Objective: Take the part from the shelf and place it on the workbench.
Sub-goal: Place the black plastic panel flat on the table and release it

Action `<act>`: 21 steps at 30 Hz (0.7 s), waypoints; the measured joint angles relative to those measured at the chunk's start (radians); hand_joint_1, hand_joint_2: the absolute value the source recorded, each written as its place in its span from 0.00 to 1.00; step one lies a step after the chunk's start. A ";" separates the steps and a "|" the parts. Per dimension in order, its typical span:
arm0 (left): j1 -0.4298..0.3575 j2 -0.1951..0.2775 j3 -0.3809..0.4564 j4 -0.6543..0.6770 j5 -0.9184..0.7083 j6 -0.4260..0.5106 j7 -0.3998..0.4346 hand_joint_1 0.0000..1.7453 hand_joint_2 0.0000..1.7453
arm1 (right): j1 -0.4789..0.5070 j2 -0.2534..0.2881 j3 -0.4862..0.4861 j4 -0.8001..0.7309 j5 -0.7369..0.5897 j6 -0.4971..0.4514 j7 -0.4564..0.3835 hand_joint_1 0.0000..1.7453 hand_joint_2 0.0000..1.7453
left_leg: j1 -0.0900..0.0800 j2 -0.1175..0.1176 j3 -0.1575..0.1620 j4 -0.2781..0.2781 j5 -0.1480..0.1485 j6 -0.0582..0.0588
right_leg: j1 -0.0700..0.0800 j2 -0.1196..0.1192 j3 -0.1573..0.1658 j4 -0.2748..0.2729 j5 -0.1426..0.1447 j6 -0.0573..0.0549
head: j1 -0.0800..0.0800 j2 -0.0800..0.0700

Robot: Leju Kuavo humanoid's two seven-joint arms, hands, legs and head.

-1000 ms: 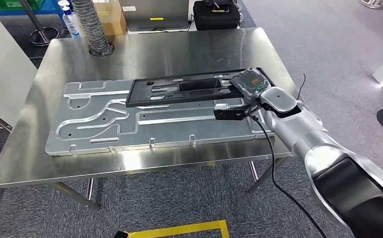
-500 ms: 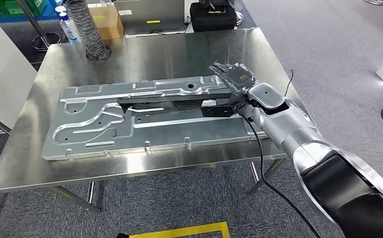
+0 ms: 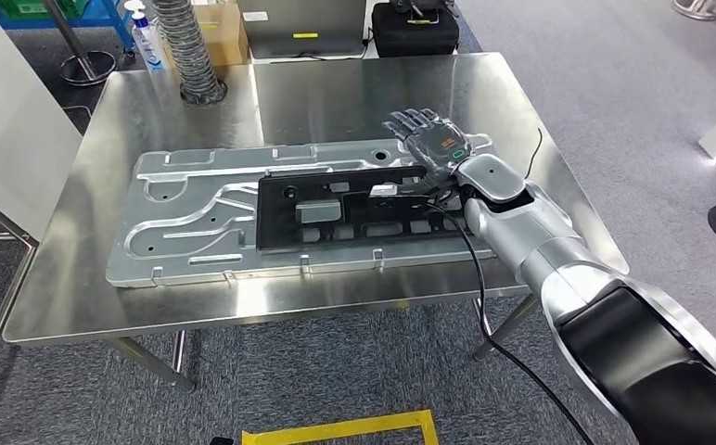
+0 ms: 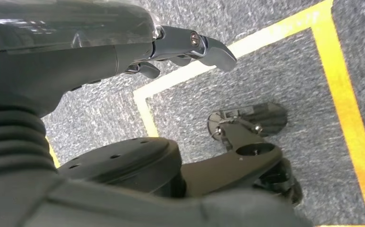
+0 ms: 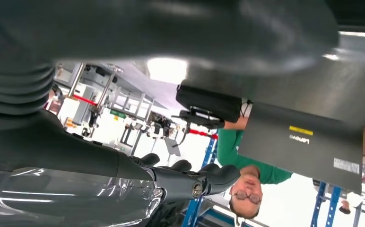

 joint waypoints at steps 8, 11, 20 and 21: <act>0.000 -0.002 0.008 0.000 0.003 -0.005 -0.003 0.00 0.00 | -0.012 0.003 -0.018 0.002 -0.001 0.009 0.000 0.00 0.00 | -0.008 -0.001 -0.025 -0.006 0.046 -0.023 | 0.025 -0.002 0.175 -0.298 0.115 -0.032 | 0.000 0.000; 0.003 -0.002 0.012 0.000 0.002 -0.011 -0.003 0.00 0.00 | -0.017 0.004 -0.028 0.002 0.000 0.010 0.000 0.00 0.00 | -0.008 -0.002 -0.051 0.044 -0.014 -0.037 | 0.015 -0.007 0.156 -0.319 0.151 -0.048 | 0.000 0.000; -0.005 -0.002 0.007 0.000 -0.025 -0.027 0.000 0.00 0.00 | -0.019 -0.055 -0.084 -0.006 0.003 0.029 0.010 0.00 0.00 | 0.008 -0.001 0.090 0.048 -0.083 -0.050 | 0.011 -0.011 0.064 -0.313 0.224 -0.028 | 0.000 0.000; -0.006 -0.003 0.005 0.000 -0.028 -0.029 0.002 0.00 0.00 | -0.019 -0.065 -0.091 -0.009 0.005 0.031 0.013 0.00 0.00 | 0.005 -0.002 0.117 0.004 -0.086 -0.047 | 0.011 -0.013 0.060 -0.313 0.231 -0.022 | 0.000 0.000</act>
